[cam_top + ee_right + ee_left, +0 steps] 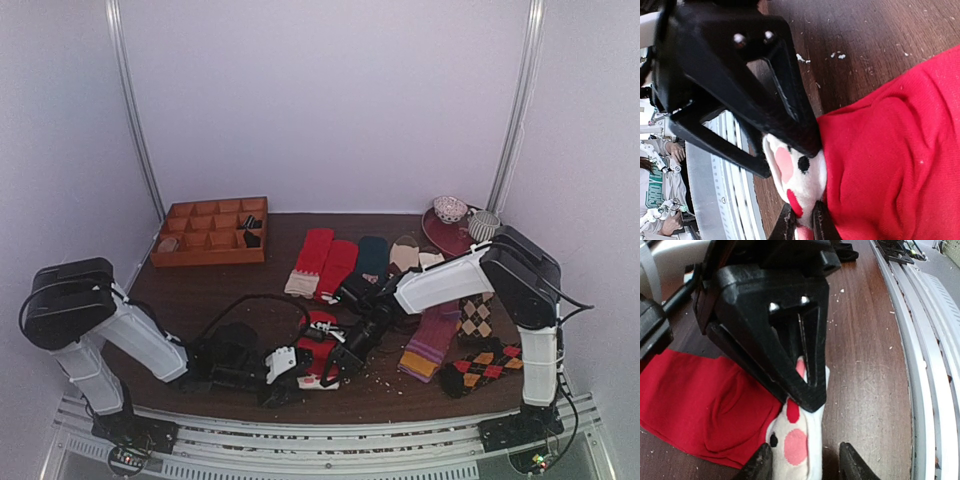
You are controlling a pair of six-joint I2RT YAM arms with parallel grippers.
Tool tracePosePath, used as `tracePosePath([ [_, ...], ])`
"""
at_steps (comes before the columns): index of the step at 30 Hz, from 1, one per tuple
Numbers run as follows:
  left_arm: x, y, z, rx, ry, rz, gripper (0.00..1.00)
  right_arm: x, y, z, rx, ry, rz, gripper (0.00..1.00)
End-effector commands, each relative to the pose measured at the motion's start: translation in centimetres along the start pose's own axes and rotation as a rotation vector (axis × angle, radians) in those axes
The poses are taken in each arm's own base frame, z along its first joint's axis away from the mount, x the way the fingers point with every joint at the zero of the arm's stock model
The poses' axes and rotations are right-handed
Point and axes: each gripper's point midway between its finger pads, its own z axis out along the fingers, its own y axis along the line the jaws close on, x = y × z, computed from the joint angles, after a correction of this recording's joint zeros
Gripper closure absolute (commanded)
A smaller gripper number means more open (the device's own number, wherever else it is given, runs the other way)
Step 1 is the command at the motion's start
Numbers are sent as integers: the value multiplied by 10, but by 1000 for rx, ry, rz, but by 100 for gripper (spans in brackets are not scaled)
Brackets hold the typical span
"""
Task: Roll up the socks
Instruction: Roll a pair of socks at the center of the board.
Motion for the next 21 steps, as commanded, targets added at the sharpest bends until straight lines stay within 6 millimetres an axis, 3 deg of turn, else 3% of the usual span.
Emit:
tracePosePath([
  [1,-8,-2,8,23,-28,-6,62,68,-40,17,124,187,198,90],
  [5,-5,-1,11,21,-22,-20,74,70,-41,18,131,187,200,90],
  [8,-4,-3,11,31,-24,-32,98,71,-41,19,127,184,201,88],
  [12,2,-5,8,41,-9,-89,100,60,-37,15,119,135,164,76],
  [14,12,-5,6,46,23,-154,100,42,-33,6,141,49,100,73],
  [18,41,-5,3,60,129,-336,100,1,-25,-29,262,-197,-73,66],
  [19,47,-6,2,67,150,-377,100,1,-22,-37,291,-256,-118,65],
  [21,59,-14,-1,95,189,-452,100,-16,-4,-64,359,-431,-269,63],
])
